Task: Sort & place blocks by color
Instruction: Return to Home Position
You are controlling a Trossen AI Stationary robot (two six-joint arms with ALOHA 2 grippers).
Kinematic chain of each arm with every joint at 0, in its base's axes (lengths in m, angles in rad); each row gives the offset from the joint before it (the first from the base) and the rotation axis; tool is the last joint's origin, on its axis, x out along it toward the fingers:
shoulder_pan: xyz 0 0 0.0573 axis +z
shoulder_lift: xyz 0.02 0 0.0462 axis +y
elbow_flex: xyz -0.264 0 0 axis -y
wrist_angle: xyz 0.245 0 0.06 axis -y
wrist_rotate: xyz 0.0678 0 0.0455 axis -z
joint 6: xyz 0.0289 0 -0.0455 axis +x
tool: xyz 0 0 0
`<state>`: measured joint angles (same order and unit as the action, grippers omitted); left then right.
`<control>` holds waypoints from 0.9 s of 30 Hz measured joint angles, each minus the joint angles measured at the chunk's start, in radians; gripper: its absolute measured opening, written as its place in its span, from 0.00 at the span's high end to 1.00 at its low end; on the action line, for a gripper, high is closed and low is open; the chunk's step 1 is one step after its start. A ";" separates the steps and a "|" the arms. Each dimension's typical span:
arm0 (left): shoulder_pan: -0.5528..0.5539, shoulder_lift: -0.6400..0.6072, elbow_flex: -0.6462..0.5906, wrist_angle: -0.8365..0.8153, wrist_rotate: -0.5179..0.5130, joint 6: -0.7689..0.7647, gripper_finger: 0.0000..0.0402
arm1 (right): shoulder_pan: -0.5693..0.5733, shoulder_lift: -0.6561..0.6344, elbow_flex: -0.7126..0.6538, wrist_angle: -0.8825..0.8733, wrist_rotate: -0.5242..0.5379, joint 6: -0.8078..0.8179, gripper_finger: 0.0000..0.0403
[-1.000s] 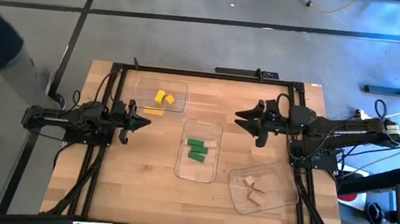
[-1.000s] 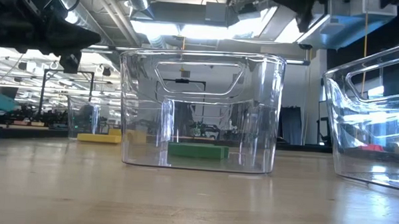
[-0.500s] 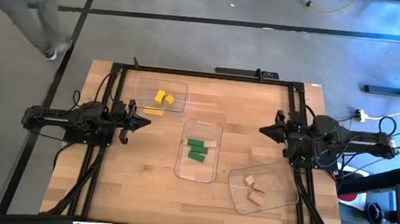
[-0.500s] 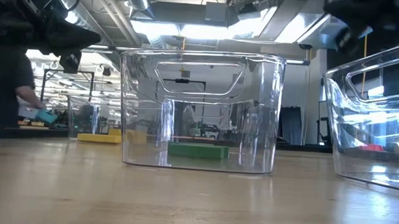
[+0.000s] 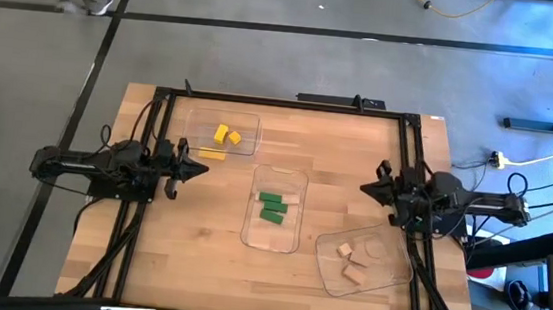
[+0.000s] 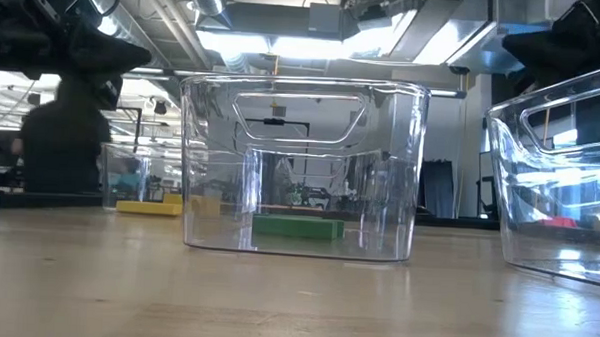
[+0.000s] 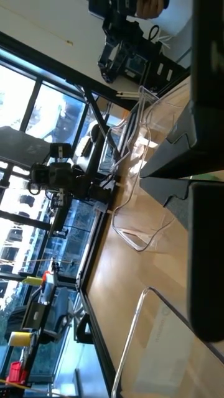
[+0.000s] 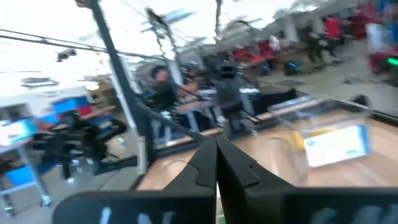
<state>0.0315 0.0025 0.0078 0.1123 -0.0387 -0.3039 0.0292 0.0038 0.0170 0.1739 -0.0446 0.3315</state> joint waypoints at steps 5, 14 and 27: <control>0.000 0.000 0.000 0.001 0.001 0.000 1.00 | 0.000 -0.003 -0.010 -0.008 -0.036 -0.063 1.00; 0.000 0.000 0.000 0.001 0.000 0.000 1.00 | 0.000 0.010 -0.010 -0.141 -0.019 -0.127 0.96; 0.000 0.000 0.000 0.001 0.000 0.000 1.00 | 0.000 0.011 -0.010 -0.146 -0.019 -0.128 0.94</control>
<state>0.0315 0.0025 0.0078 0.1135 -0.0387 -0.3042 0.0296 0.0151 0.0074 0.0280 -0.0635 0.2035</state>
